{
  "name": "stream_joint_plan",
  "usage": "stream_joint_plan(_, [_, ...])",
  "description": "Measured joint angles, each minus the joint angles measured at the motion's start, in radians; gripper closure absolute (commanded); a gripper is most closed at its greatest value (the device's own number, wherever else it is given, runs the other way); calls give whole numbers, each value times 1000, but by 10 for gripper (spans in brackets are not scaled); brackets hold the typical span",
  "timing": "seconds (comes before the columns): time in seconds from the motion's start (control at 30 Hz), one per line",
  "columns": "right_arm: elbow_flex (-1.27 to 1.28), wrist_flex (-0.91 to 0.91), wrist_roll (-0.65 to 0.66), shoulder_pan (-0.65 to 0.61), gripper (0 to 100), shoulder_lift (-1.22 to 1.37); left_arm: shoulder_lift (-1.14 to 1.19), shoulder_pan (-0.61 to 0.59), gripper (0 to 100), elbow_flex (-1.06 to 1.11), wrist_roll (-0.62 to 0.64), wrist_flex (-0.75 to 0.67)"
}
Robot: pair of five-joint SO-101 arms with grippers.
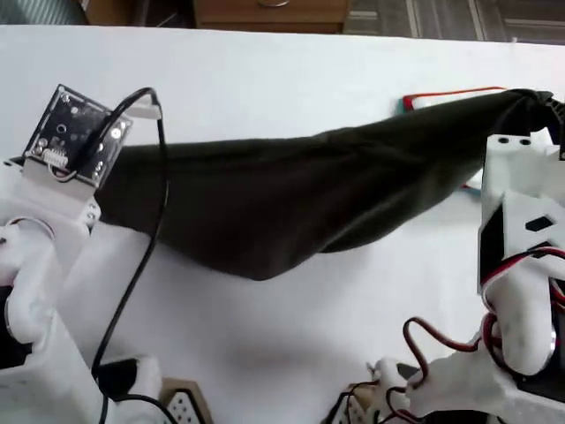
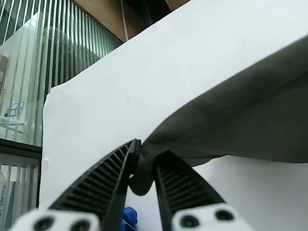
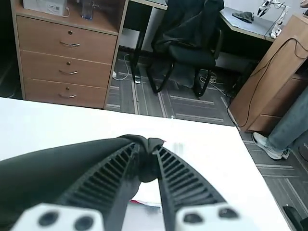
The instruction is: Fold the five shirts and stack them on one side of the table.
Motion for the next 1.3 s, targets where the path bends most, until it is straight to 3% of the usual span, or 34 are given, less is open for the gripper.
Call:
stream_joint_plan(0.5, [-9,0,0,8,979,-315,-29,49,973,-166,6,46])
stream_joint_plan(0.7, [-14,0,0,117,979,-336,-130,49,973,-133,6,46])
stream_joint_plan(1.3, [-11,0,0,138,979,-440,-339,49,973,-35,6,43])
